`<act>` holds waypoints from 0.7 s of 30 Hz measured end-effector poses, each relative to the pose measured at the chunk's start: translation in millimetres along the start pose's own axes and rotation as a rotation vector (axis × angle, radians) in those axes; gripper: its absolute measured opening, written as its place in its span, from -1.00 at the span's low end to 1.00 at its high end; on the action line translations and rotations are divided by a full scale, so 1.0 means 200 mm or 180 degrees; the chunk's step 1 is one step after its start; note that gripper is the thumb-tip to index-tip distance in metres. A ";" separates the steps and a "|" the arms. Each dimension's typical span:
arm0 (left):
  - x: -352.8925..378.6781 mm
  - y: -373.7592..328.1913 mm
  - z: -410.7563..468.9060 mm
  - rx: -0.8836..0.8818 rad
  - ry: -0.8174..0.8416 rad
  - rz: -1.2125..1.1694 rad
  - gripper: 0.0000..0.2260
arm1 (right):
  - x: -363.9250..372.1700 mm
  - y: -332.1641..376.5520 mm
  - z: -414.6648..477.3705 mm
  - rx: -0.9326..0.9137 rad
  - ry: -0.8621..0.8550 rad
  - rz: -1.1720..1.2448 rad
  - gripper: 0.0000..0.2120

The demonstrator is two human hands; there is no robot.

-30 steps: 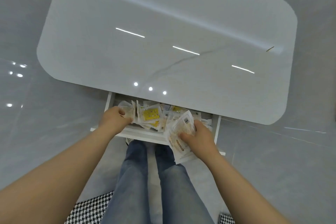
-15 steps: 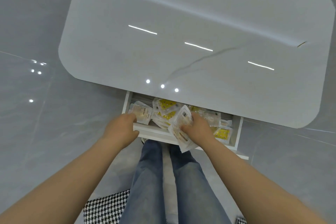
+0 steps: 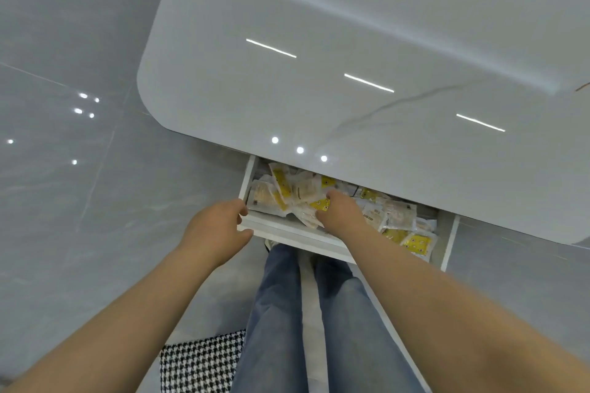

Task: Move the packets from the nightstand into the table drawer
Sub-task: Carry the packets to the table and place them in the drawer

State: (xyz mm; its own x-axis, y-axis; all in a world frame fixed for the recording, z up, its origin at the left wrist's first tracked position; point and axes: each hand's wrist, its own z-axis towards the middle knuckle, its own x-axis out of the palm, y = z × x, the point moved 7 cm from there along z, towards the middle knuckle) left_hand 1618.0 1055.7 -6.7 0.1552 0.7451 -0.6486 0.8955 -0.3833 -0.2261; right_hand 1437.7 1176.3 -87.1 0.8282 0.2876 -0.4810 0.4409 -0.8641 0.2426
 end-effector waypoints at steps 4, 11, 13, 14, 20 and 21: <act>-0.07 -0.03 -0.04 0.0159 -0.0068 0.0225 -0.69 | -0.06 0.05 -0.11 -0.0469 -0.0188 -0.0772 -0.66; -0.26 -0.15 -0.21 0.0379 -0.0098 0.0464 -0.69 | -0.25 0.14 -0.43 -0.0804 -0.0411 -0.1041 -0.68; -0.34 -0.21 -0.28 0.0487 -0.0173 0.0452 -0.67 | -0.32 0.15 -0.56 -0.0835 -0.0510 -0.1008 -0.68; -0.38 -0.25 -0.32 0.0562 -0.0222 0.0420 -0.66 | -0.36 0.16 -0.62 -0.0854 -0.0564 -0.0992 -0.68; -0.57 -0.53 -0.56 0.1122 -0.0455 0.0532 -0.70 | -0.58 0.14 -1.04 -0.0899 -0.0950 -0.0944 -0.69; -0.59 -0.58 -0.60 0.1220 -0.0456 0.0595 -0.70 | -0.63 0.12 -1.11 -0.0876 -0.1028 -0.0924 -0.70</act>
State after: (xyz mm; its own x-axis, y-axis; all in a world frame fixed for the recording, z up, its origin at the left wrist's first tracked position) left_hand 1545.1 1078.0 184.1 0.2162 0.5711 -0.7919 0.6343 -0.6988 -0.3307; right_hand 1421.6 1210.6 165.8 0.5283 0.3196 -0.7866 0.7475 -0.6145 0.2524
